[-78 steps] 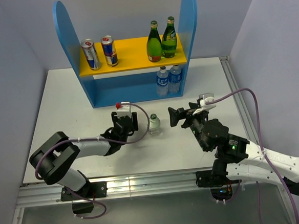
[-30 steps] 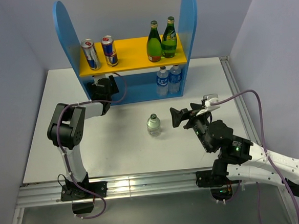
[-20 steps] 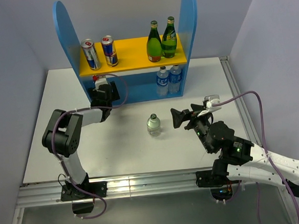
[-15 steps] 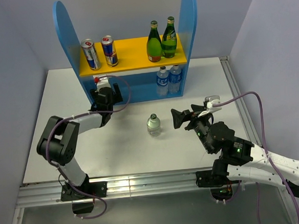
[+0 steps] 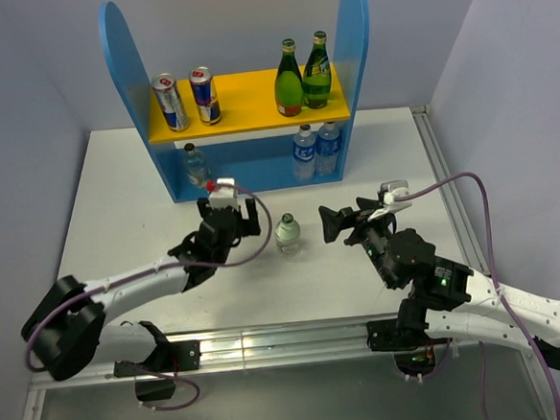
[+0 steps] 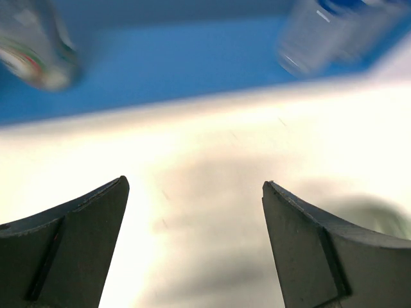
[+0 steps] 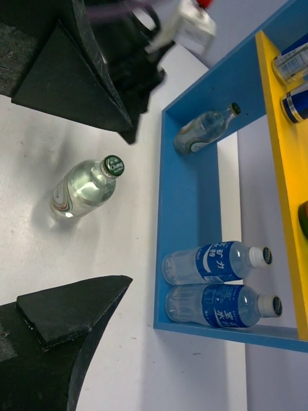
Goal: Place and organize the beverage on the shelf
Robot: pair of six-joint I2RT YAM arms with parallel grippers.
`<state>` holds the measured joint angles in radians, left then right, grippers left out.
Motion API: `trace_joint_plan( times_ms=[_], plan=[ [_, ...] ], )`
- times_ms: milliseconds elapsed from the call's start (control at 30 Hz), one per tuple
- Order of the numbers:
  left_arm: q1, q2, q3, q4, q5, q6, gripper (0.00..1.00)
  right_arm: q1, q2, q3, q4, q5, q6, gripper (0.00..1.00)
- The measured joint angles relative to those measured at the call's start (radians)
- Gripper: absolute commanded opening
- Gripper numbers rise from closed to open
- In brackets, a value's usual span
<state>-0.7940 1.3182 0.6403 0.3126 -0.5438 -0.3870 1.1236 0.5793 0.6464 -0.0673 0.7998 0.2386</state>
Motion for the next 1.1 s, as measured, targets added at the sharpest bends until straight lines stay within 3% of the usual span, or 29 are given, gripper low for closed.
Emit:
trace_joint_plan(
  times_ms=[233,367,733,1100],
  plan=[
    [-0.13,-0.317,-0.199,-0.026,0.084,-0.025,0.91,0.0,0.0,0.0,0.0,0.0,0.0,1.0],
    [-0.151,-0.369,-0.252,0.01,0.171,-0.018,0.91,0.0,0.0,0.0,0.0,0.001,0.0,1.0],
    [-0.167,-0.059,-0.249,0.208,0.329,0.008,0.9,0.0,-0.002,-0.005,0.002,0.001,0.005,1.0],
    [-0.199,0.2,-0.13,0.369,0.359,0.045,0.9,0.0,-0.006,-0.019,0.008,0.004,0.007,1.0]
  ],
)
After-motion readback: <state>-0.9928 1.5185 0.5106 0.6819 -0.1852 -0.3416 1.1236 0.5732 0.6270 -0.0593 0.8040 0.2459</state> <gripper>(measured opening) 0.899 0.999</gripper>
